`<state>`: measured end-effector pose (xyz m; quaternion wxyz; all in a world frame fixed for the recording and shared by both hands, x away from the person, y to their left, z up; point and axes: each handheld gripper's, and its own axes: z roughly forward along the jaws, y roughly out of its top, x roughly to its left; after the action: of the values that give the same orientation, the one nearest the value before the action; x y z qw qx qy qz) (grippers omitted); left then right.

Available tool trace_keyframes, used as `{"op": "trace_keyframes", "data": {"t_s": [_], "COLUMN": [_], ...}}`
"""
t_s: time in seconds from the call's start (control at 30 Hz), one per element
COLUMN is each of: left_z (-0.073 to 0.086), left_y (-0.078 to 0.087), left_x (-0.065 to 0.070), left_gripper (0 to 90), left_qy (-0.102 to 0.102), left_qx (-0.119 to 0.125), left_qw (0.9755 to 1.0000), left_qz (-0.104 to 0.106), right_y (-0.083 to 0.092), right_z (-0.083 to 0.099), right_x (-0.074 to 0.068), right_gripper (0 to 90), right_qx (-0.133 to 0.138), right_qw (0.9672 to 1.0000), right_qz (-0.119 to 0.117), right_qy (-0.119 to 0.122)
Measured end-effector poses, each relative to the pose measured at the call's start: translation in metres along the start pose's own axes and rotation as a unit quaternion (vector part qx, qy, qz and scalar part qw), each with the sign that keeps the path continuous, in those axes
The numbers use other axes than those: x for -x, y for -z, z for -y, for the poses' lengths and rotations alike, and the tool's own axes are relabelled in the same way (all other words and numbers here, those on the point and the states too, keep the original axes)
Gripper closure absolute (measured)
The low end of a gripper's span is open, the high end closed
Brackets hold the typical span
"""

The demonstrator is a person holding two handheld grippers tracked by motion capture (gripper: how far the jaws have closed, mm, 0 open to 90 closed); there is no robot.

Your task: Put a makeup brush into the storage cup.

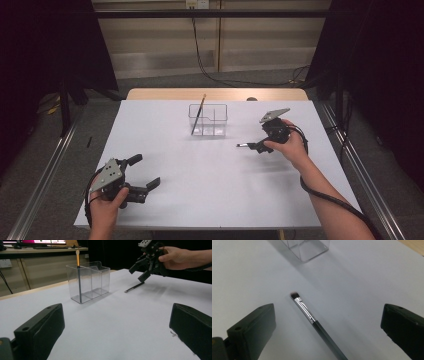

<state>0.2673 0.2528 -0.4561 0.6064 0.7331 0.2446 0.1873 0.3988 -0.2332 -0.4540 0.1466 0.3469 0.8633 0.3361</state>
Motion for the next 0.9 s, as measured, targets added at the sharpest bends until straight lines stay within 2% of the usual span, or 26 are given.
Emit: {"op": "trace_keyframes", "data": {"t_s": [0.13, 0.23, 0.37, 0.53, 0.63, 0.8, 0.9], "left_z": [0.0, 0.001, 0.001, 0.001, 0.001, 0.001, 0.001], "left_y": [0.0, 0.0, -0.001, -0.001, -0.001, -0.002, -0.002], "left_x": [0.0, 0.0, 0.0, -0.001, -0.001, -0.001, 0.0], "left_gripper": [0.0, 0.0, 0.0, 0.0, 0.0, 0.0, 0.0], "left_qy": [0.001, 0.003, 0.004, 0.004, 0.004, 0.003, 0.006], "left_qx": [0.0, 0.0, 0.0, -0.001, -0.001, -0.002, -0.002], "left_qw": [1.0, 1.0, 1.0, 1.0, 1.0, 1.0, 1.0], "left_qz": [0.001, 0.002, 0.002, 0.003, 0.003, 0.002, 0.003], "right_y": [-0.006, -0.01, -0.014, -0.018, -0.021, -0.02, -0.019], "right_z": [-0.003, -0.003, -0.004, -0.003, -0.001, 0.001, 0.0], "right_x": [0.0, 0.002, 0.005, 0.007, 0.008, 0.012, 0.012], "right_gripper": [0.0, 0.0, 0.8, 5.0, 7.6, 14.8, 19.5], "right_qx": [-0.039, -0.068, -0.111, -0.143, -0.158, -0.153, -0.155], "right_qw": [0.9991, 0.9976, 0.9937, 0.9896, 0.9872, 0.988, 0.9877], "right_qz": [0.004, 0.001, 0.0, 0.002, 0.002, -0.022, -0.025], "right_qy": [0.019, 0.016, 0.014, 0.014, 0.019, -0.002, 0.004]}}
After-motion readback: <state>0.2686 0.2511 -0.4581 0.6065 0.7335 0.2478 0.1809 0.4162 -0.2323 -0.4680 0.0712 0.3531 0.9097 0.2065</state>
